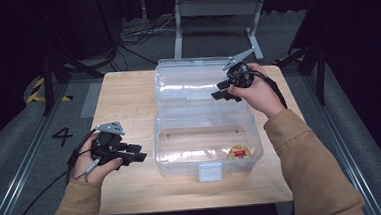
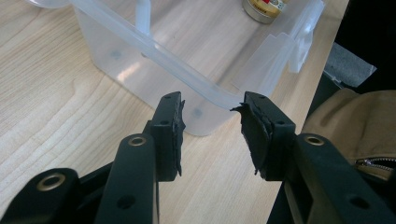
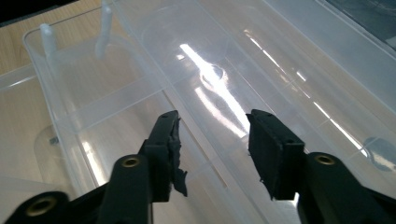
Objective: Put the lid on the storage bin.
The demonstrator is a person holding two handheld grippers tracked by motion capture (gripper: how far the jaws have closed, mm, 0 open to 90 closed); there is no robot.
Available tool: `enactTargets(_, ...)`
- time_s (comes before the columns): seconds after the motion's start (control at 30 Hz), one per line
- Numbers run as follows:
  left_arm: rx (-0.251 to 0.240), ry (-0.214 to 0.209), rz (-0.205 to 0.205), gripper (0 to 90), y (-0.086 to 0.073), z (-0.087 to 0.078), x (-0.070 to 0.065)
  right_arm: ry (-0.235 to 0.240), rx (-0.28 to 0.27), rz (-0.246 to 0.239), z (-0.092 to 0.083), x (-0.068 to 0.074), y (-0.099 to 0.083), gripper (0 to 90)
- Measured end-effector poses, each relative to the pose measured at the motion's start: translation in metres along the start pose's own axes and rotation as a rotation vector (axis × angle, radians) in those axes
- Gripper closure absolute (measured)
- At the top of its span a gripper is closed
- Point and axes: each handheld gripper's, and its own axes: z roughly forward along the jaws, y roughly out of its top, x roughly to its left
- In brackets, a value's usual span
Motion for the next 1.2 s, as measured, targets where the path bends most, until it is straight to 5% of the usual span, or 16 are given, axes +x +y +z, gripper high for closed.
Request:
enactTargets(0.17,0.005,-0.001,0.004,59.2,0.000,0.000,0.000,0.013,0.024,-0.007,-0.002,0.000,0.001,68.3)
enactTargets(0.4,0.003,-0.003,0.006,59.2,0.001,0.002,-0.001,0.021,0.035,-0.012,-0.004,0.001,0.001,72.8)
enactTargets(1.2,0.003,-0.094,0.111,60.8,0.018,0.028,-0.030,0.039,0.027,0.016,-0.004,0.001,-0.001,74.6)
